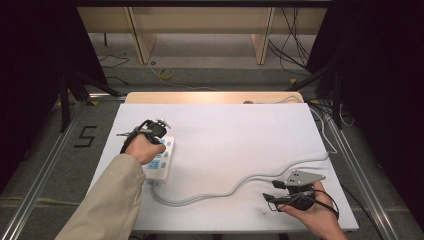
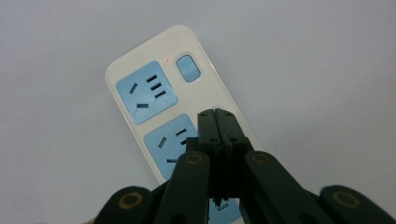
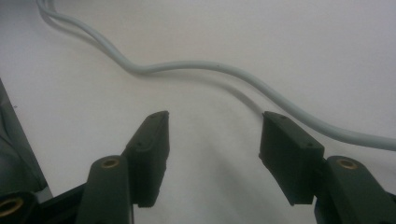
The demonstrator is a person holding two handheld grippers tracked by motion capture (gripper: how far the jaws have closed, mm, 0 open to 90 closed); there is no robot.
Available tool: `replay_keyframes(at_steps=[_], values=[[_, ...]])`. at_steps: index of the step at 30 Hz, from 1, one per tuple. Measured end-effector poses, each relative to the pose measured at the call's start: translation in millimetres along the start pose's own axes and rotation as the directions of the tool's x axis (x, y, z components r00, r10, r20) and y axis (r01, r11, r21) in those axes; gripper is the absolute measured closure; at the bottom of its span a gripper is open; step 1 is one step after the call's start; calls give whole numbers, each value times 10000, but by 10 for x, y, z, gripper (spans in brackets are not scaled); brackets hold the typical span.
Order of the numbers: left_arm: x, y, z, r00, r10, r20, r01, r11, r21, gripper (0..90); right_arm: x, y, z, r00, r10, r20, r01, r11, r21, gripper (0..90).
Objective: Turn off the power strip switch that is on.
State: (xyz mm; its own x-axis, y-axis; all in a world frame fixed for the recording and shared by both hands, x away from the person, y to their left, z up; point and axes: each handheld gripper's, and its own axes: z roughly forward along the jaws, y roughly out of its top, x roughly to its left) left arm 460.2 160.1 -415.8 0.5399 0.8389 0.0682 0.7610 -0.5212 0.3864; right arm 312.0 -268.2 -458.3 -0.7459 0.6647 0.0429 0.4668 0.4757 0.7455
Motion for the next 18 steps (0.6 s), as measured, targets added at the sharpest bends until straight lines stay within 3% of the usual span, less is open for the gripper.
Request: replay_keyframes(at_steps=[18], values=[[16,90,22,9999,-56,-105,57,10000,80,899,-2,-1,-3,10000,-20,0,20,10000,-9,432]])
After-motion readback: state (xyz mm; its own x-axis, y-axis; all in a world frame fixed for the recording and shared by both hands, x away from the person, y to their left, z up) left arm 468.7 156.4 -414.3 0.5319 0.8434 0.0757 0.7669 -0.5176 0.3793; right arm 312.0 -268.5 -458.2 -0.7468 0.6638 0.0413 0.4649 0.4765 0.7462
